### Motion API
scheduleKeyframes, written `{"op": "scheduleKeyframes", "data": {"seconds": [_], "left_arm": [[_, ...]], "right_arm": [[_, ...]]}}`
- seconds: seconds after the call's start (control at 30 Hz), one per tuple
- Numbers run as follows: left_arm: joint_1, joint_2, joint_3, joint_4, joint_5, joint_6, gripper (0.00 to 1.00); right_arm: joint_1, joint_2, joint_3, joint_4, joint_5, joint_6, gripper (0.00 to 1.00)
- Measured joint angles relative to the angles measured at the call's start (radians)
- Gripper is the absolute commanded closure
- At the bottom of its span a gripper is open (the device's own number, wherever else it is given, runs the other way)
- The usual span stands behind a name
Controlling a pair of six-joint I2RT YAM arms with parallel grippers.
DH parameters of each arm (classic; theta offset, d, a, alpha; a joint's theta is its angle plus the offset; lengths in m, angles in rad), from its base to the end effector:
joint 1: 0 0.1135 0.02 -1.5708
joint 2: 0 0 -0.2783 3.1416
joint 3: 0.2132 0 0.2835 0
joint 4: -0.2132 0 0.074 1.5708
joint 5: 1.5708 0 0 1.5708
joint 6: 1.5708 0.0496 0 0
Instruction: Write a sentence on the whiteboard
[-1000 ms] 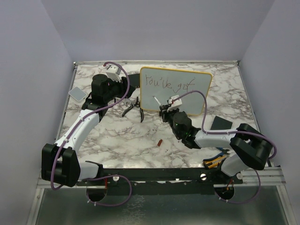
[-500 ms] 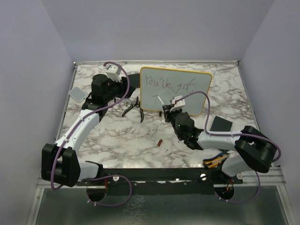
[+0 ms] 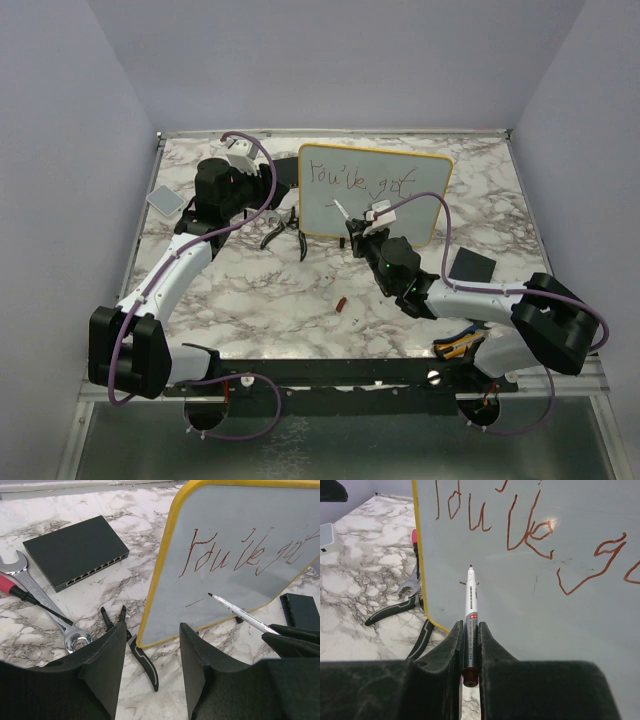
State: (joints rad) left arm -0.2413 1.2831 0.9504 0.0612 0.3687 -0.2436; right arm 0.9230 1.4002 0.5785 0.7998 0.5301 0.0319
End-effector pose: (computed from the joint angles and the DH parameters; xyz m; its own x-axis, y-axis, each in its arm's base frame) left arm 0.3243 -0.0982 0.3143 -0.3878 -0.1363 -0.9116 0.4807 0.8140 -0.3262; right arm 0.2144 0.2417 0.2231 -0.0254 0.0120 -0.9996 -0.3823 0.9238 0.0208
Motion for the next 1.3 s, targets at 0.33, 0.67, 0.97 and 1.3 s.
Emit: {"op": "scheduleKeyframes", "data": {"seconds": [0.33,0.67,0.97,1.3], "left_arm": [[0.000,0.000,0.000,0.000,0.000,0.000,0.52],[0.000,0.000,0.000,0.000,0.000,0.000,0.52],[0.000,0.000,0.000,0.000,0.000,0.000,0.52],[0.000,0.000,0.000,0.000,0.000,0.000,0.52]], "right_arm": [[0.000,0.051,0.021,0.021,0.002,-0.008,0.99],[0.000,0.087,0.026,0.021,0.011,-0.008,1.00],[0.000,0.087,0.024,0.008,0.011,0.005,0.99],[0.001,0.087,0.012,-0.072,-0.002,0.061,0.99]]}}
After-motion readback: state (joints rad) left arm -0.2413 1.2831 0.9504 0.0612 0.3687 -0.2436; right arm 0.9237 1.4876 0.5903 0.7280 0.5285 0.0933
